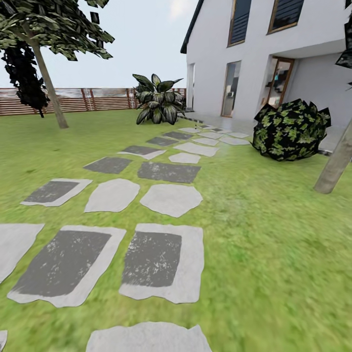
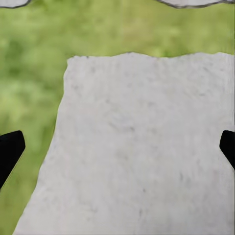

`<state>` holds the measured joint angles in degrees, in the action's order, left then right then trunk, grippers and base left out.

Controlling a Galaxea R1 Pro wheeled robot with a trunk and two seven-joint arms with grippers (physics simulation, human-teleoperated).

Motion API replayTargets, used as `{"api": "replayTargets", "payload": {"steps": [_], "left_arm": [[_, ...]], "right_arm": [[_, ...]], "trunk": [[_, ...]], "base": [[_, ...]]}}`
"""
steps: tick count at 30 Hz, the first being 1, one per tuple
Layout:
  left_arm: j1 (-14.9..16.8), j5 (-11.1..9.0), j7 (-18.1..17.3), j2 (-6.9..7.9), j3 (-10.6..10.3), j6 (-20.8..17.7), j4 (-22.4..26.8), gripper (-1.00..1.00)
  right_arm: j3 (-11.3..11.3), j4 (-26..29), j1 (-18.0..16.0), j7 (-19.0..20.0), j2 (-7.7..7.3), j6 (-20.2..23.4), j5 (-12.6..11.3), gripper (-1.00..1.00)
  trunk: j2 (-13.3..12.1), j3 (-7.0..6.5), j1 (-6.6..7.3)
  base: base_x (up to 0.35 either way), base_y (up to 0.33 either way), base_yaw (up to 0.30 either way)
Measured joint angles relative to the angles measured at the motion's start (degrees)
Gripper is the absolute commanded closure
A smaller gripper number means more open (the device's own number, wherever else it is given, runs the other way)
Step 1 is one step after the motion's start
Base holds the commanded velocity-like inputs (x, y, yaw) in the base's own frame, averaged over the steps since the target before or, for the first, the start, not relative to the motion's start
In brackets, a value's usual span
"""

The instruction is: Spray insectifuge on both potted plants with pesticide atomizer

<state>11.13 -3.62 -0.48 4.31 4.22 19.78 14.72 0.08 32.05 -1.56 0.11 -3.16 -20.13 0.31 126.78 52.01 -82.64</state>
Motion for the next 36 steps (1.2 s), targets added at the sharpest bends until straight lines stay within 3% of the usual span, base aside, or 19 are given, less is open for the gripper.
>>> {"api": "replayTargets", "payload": {"steps": [36], "left_arm": [[0.0,0.0,0.0,0.00,0.0,0.0,0.0,-1.00]], "right_arm": [[0.2,-0.9,0.0,0.0,-0.08,0.0,0.1,-1.00]], "trunk": [[0.0,0.00,0.00]], "base": [[0.339,0.000,0.000]]}}
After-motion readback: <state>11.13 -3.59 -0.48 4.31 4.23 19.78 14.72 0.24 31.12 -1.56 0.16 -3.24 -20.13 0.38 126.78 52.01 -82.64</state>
